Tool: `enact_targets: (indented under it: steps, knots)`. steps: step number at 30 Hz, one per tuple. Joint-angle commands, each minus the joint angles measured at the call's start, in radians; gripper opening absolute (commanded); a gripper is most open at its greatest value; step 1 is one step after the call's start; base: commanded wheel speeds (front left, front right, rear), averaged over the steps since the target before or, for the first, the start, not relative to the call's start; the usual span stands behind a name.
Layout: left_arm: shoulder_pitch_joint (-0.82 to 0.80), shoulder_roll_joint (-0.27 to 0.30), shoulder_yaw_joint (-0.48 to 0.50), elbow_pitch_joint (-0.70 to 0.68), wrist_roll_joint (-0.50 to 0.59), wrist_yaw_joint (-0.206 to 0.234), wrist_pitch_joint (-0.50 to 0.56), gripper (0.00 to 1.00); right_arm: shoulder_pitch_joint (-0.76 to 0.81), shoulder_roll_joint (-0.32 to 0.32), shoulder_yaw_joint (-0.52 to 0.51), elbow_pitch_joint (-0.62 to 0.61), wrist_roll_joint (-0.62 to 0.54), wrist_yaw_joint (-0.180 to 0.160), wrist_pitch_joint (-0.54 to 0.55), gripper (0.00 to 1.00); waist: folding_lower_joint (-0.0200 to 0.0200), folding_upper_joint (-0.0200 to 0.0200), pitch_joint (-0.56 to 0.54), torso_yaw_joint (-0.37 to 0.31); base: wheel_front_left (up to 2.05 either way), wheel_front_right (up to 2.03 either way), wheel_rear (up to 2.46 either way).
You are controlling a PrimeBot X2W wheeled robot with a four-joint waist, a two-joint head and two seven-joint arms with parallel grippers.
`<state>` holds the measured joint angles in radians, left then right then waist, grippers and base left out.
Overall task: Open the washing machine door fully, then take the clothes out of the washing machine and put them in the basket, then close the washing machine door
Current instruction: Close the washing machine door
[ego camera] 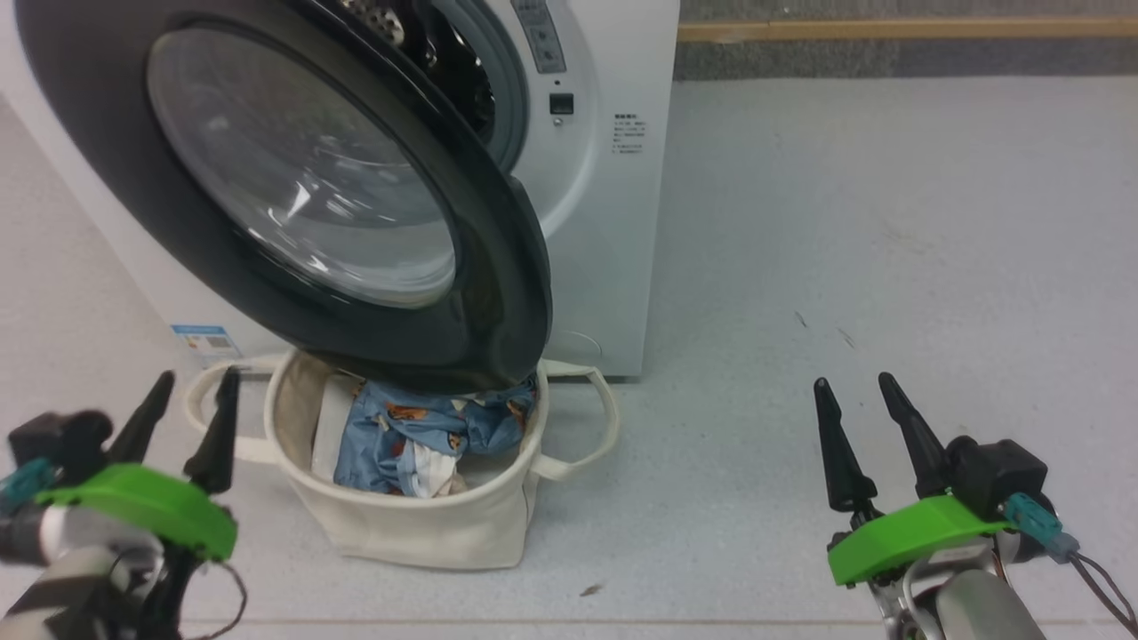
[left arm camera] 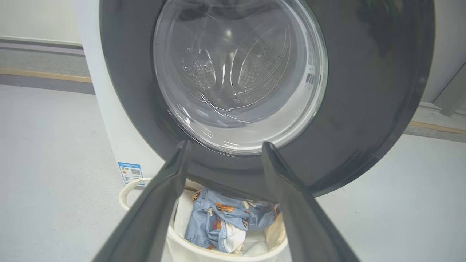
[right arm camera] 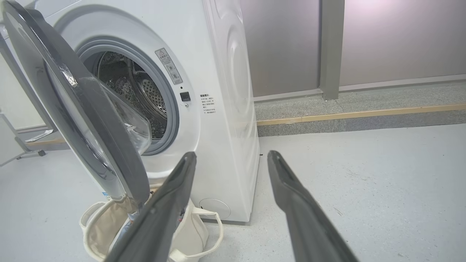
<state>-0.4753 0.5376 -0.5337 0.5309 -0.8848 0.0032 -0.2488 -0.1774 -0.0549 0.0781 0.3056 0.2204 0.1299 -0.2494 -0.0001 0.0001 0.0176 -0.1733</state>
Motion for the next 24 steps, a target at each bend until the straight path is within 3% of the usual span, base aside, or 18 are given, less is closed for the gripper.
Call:
enact_targets:
  steps: [1,7,17,24]
  knots:
    - [-0.022,0.059,0.065,-0.042,0.012,0.013,-0.012,1.0,-0.015,0.005,0.019,-0.033,-0.008,0.001,-0.012,1.0,0.0001,-0.0001,-0.008,0.006,0.0,0.0,0.0]
    - [0.126,0.1,0.208,-0.169,0.07,0.069,-0.013,1.0,-0.003,0.005,0.022,-0.037,-0.005,0.001,-0.012,1.0,0.0001,-0.0001,-0.025,0.01,0.0,0.0,0.0]
    - [0.266,0.087,0.334,-0.266,0.114,0.085,-0.013,1.0,-0.006,0.005,0.03,-0.032,-0.003,0.001,-0.012,1.0,0.0001,-0.0001,-0.039,0.018,0.0,0.0,0.0]
    - [0.322,0.05,0.361,-0.273,0.132,0.063,-0.013,1.0,-0.006,0.005,0.028,-0.028,-0.004,0.001,-0.012,1.0,0.0001,-0.0001,-0.041,0.019,0.0,0.0,0.0]
